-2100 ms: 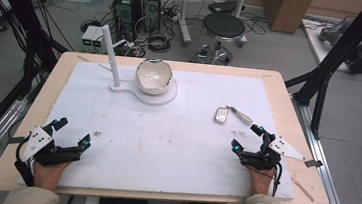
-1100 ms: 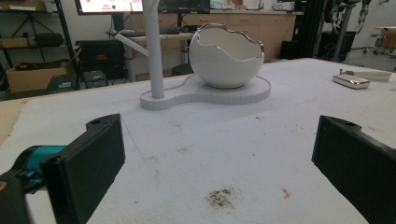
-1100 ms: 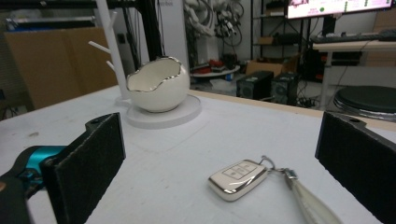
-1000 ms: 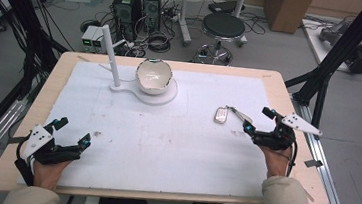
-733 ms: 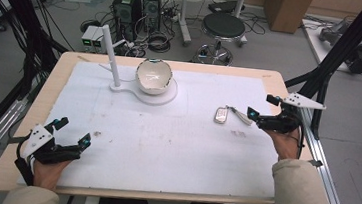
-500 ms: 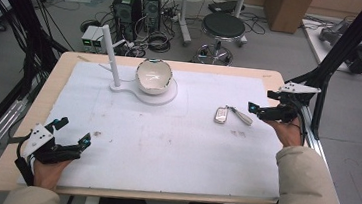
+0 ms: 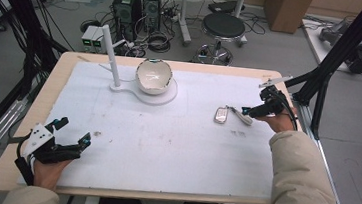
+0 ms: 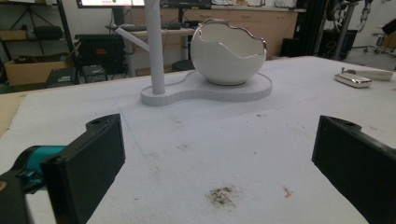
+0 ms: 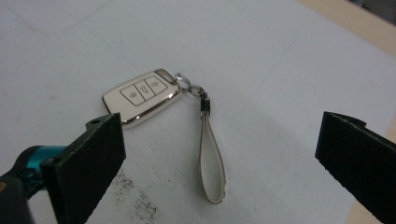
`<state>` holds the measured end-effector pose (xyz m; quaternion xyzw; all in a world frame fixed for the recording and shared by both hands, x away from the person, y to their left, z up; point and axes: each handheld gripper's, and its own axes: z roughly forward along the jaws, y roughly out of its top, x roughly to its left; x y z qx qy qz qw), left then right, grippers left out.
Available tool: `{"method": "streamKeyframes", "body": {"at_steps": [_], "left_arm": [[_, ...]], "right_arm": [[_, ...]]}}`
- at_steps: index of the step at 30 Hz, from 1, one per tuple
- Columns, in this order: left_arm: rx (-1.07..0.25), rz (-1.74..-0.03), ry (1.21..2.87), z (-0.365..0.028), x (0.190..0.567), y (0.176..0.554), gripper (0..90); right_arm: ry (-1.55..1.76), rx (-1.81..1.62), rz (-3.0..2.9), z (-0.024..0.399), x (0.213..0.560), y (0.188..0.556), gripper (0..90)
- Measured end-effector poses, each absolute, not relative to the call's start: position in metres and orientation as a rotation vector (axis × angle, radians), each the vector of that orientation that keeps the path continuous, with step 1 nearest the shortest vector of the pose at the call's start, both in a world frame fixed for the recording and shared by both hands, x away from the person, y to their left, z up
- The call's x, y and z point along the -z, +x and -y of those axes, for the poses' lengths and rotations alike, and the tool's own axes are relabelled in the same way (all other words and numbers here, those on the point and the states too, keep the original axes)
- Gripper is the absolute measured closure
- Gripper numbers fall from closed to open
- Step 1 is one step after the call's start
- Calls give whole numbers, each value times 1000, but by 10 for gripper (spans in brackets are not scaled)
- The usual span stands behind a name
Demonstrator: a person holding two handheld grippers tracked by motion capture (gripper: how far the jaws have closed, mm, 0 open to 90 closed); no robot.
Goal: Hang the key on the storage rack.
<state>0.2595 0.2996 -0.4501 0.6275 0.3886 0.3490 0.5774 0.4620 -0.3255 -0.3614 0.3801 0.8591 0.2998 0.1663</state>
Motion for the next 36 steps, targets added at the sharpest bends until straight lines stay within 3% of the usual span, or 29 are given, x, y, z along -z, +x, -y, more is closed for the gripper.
{"method": "streamKeyframes", "body": {"at_steps": [12,15,17,18,27,31,36], "left_arm": [[-814,-907,1476,-299,450,260,30],[-815,-906,1475,-299,450,259,30],[-819,-902,1480,-299,450,259,29],[-822,-901,1477,-299,450,259,30],[-820,-902,1477,-298,450,259,30],[-821,-898,1485,-298,450,259,30],[-820,-896,1486,-298,450,259,30]], "right_arm": [[1122,-610,-2612,317,391,479,63],[1146,-561,-2634,317,396,480,180],[1178,-553,-2641,318,397,481,214],[1182,-532,-2646,318,398,482,279],[1221,-497,-2668,317,400,485,430],[1226,-467,-2687,314,403,486,557],[1199,-443,-2706,311,404,487,652]]}}
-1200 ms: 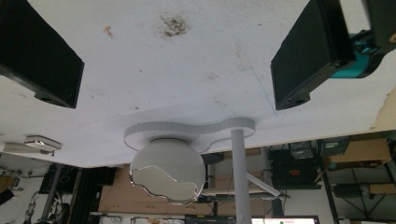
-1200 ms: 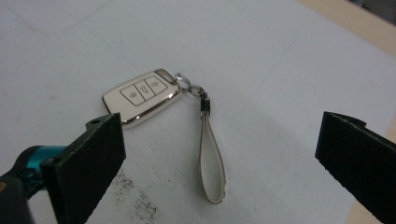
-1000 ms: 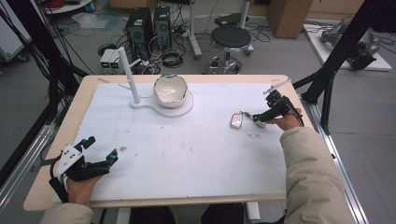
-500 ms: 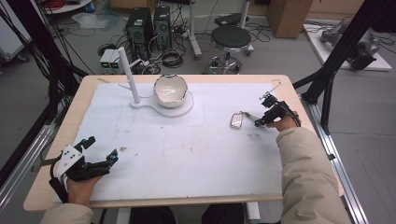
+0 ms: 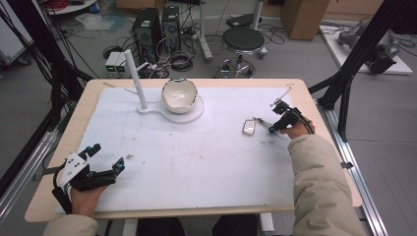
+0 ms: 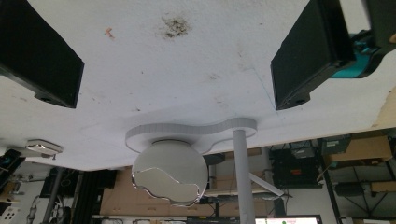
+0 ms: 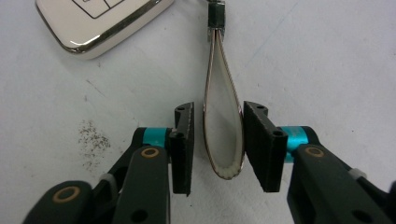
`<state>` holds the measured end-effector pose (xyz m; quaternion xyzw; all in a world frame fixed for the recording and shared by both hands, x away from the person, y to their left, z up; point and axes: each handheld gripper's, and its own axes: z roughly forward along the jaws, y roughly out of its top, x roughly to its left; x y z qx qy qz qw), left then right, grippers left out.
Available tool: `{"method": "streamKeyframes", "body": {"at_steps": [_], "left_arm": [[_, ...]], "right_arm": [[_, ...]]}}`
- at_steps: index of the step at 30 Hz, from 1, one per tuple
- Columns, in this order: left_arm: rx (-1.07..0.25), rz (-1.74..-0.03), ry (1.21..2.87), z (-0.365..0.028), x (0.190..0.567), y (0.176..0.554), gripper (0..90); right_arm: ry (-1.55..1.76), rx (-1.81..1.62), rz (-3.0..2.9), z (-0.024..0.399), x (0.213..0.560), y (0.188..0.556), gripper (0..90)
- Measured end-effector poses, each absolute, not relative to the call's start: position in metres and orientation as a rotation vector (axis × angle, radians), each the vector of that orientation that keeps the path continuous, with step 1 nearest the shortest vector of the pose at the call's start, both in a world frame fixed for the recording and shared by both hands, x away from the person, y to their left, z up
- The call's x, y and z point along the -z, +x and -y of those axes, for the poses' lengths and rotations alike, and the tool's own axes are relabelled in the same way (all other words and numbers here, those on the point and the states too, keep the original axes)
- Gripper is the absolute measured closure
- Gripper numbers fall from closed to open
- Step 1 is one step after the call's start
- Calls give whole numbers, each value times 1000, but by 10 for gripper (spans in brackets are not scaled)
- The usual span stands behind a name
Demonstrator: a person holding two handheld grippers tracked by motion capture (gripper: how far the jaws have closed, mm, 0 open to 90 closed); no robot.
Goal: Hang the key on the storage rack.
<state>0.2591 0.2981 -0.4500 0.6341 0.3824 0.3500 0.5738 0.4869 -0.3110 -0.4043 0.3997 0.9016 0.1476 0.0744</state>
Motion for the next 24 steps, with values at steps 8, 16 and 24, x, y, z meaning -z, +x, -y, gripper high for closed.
{"method": "streamKeyframes", "body": {"at_steps": [8,16,24], "left_arm": [[-821,-895,1487,-298,450,259,30],[-821,-896,1486,-298,450,259,30],[-820,-900,1486,-298,450,260,30]], "right_arm": [[1151,-408,-2718,306,406,488,734],[1109,-354,-2723,300,405,487,866],[1076,-452,-2701,295,394,480,873]]}}
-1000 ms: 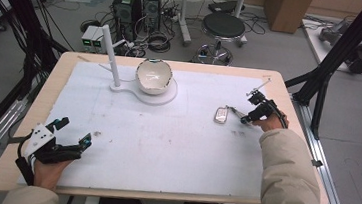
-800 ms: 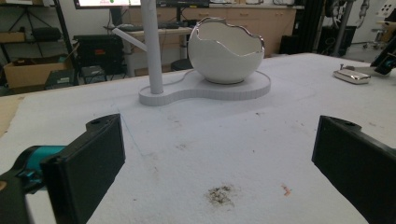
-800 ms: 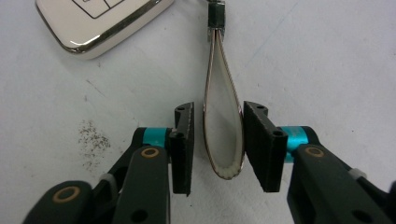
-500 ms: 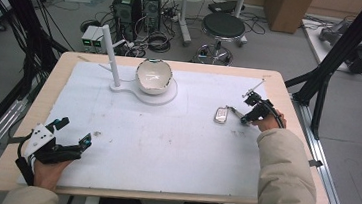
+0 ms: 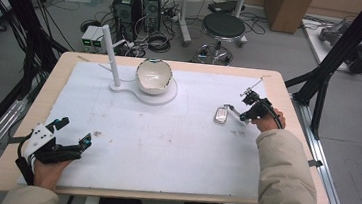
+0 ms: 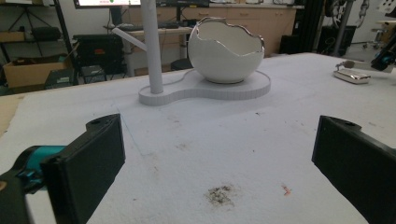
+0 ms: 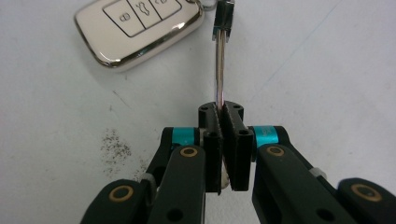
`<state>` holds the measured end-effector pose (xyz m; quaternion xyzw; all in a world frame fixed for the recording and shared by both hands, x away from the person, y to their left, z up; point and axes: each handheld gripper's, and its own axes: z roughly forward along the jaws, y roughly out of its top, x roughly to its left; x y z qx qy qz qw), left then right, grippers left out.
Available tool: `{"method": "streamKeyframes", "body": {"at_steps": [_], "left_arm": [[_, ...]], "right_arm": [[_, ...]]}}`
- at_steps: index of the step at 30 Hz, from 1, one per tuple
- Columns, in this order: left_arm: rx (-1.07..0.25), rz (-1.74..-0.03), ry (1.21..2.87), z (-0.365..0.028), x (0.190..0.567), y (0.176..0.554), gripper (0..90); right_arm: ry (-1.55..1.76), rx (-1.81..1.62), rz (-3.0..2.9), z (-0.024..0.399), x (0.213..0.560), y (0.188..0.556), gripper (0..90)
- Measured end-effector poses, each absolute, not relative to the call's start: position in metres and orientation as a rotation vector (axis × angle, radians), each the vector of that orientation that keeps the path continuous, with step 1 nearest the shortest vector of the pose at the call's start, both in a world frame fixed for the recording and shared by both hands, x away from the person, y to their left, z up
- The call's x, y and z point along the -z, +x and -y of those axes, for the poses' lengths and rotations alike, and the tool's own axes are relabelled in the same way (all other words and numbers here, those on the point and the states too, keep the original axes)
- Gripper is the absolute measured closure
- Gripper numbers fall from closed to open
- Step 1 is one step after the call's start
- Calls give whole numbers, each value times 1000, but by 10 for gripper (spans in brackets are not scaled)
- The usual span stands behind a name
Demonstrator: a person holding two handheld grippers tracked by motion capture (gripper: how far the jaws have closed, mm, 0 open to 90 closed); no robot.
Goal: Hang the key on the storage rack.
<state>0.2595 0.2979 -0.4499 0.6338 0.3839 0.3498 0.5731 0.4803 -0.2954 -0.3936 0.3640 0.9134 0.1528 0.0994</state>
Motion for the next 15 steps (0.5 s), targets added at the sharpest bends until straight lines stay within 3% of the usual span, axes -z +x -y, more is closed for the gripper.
{"method": "streamKeyframes", "body": {"at_steps": [10,15], "left_arm": [[-795,-924,1479,-300,448,262,30],[-771,-869,1509,-294,428,269,29]], "right_arm": [[1071,-582,-2655,298,368,457,875],[1002,-708,-2629,298,348,435,875]]}}
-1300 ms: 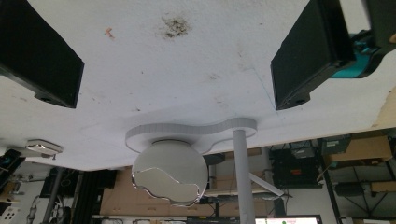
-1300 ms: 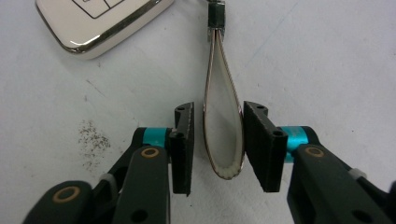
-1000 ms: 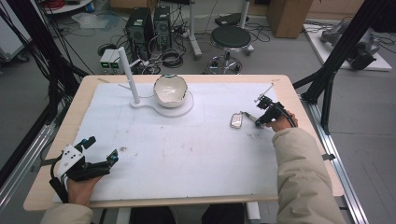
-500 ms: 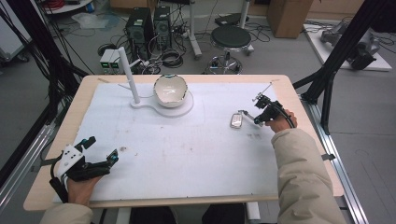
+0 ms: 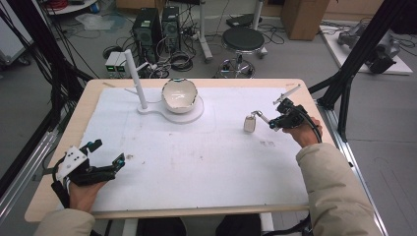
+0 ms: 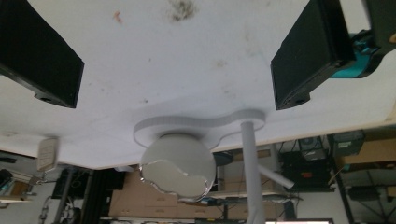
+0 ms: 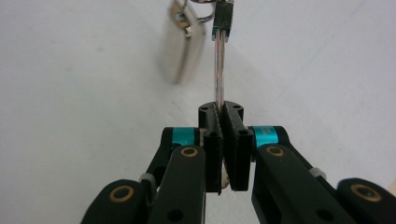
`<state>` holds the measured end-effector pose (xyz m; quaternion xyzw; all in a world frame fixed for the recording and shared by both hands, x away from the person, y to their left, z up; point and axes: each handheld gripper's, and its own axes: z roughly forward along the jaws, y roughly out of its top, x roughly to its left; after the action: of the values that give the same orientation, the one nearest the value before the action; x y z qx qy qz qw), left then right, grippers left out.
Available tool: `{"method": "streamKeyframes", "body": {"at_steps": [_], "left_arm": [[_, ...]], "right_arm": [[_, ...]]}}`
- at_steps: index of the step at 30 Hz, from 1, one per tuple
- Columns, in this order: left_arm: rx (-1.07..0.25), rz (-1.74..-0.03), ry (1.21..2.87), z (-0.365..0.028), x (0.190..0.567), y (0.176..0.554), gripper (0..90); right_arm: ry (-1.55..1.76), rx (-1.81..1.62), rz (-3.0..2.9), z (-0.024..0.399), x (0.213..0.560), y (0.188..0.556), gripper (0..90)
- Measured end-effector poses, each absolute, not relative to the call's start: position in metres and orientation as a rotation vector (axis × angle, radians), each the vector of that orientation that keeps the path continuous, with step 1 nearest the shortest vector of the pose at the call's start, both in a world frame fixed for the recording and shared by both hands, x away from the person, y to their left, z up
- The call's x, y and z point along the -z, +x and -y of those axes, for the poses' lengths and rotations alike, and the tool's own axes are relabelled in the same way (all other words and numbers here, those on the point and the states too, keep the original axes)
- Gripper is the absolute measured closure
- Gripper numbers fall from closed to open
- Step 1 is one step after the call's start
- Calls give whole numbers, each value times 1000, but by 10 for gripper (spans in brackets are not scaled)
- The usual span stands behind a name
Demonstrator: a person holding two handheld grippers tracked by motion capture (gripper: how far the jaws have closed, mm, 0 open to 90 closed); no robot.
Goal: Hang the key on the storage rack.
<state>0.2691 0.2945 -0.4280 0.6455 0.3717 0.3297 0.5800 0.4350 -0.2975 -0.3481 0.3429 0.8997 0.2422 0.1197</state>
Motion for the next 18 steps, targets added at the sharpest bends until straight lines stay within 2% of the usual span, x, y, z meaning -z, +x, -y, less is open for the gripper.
{"method": "streamKeyframes", "body": {"at_steps": [7,18], "left_arm": [[-721,-720,1559,-272,378,284,29],[-603,-521,1635,-233,320,302,29]], "right_arm": [[891,-801,-2634,284,330,414,875],[587,-907,-2696,230,294,377,874]]}}
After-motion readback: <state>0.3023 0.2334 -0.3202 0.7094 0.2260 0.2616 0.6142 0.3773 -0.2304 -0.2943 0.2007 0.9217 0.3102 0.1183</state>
